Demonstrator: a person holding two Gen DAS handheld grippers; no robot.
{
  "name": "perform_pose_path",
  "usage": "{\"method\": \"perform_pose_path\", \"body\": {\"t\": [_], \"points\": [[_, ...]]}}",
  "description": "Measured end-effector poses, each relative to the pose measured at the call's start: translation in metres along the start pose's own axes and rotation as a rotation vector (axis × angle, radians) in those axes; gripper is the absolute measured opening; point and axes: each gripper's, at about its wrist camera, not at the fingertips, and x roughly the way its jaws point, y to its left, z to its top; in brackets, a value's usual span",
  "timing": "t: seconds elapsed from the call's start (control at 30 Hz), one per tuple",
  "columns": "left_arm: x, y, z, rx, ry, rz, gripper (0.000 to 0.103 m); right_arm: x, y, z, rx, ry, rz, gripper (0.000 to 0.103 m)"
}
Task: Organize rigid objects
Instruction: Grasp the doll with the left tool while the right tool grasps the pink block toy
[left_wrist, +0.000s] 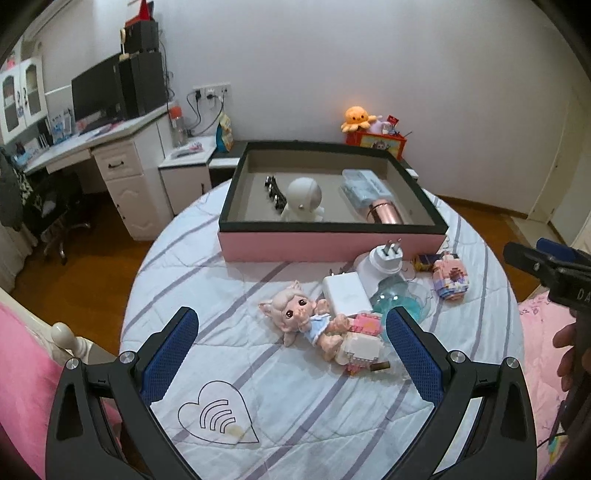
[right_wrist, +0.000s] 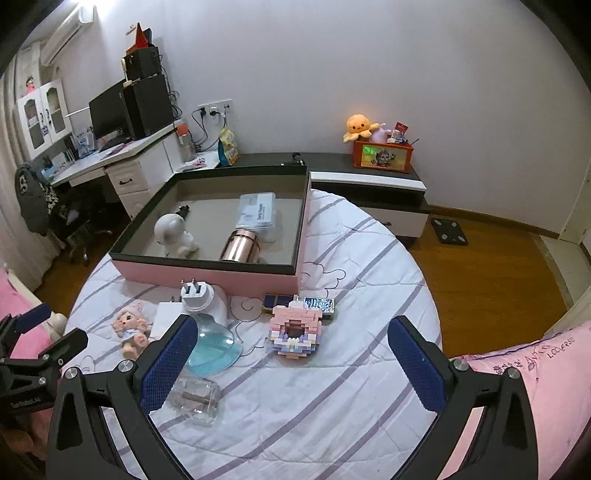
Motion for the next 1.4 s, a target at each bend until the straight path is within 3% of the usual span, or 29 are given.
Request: {"method": "perform_pose_path", "body": {"t": [0.43, 0.77, 0.97, 1.13, 1.2, 1.33, 1.4], "points": [[0.024, 0.006, 0.005, -0.023, 0.018, -0.01, 0.103, 0.024, 0.003, 0.002, 0.008, 0.049, -0.028, 0.103], [0.066, 0.007, -0.007, -0.073, 0.127, -0.005, 0.103, 0.06, -0.007, -0.015, 0.049, 0.13, -0.043, 0.103], [0.098, 0.012, -0.014, -0.155, 0.203, -0.069, 0.101, 0.089, -0.016, -0.02, 0.09, 0.176, -0.027, 0.103], [0.111, 0.015, -0.012, -0.192, 0.199, -0.127, 0.089, 0.112, -0.019, -0.021, 0.09, 0.206, -0.029, 0.103], [0.111, 0.012, -0.011, -0.182, 0.188, -0.164, 0.077, 0.122, -0.019, -0.024, 0.083, 0.23, -0.03, 0.096], [0.111, 0.012, -0.01, -0.166, 0.185, -0.197, 0.073, 0.123, -0.013, -0.029, 0.038, 0.225, -0.056, 0.086], [0.11, 0.015, -0.011, -0.166, 0.186, -0.214, 0.073, 0.119, -0.012, -0.029, 0.03, 0.215, -0.057, 0.066]]}}
